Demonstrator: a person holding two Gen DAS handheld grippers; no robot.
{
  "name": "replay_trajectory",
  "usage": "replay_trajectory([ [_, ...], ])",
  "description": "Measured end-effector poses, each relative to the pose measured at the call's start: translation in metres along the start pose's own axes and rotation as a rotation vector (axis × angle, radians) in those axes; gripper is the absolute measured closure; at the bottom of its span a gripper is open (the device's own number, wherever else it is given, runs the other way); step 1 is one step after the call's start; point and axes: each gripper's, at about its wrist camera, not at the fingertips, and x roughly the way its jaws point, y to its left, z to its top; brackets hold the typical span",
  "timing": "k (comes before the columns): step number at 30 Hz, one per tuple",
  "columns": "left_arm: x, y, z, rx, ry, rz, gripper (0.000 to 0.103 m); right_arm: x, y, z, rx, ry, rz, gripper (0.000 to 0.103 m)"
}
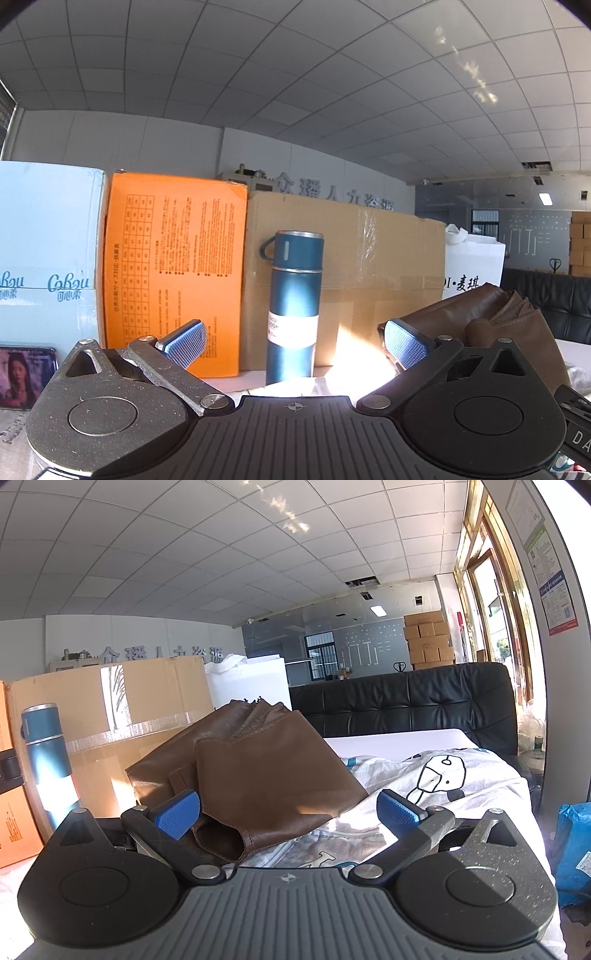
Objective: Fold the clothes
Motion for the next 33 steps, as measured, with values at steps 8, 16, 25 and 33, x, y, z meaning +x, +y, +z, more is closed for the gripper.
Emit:
replay_trajectory([
  [8, 0.002, -0.006, -0.007, 0.033, 0.051, -0.014, 0.000, 0.003, 0.001, -0.002, 0.000, 0.011, -0.001, 0.000],
  [16, 0.002, -0.005, -0.009, 0.035, 0.043, 0.031, 0.000, 0.005, 0.001, -0.003, 0.001, 0.021, 0.007, 0.000],
  [25, 0.002, -0.006, -0.012, 0.052, 0.040, 0.059, 0.000, 0.003, -0.001, -0.003, 0.009, 0.015, 0.020, 0.000],
  [33, 0.002, -0.007, -0.013, 0.063, 0.038, 0.065, 0.000, 0.003, 0.000, -0.003, 0.014, 0.012, 0.028, 0.000],
])
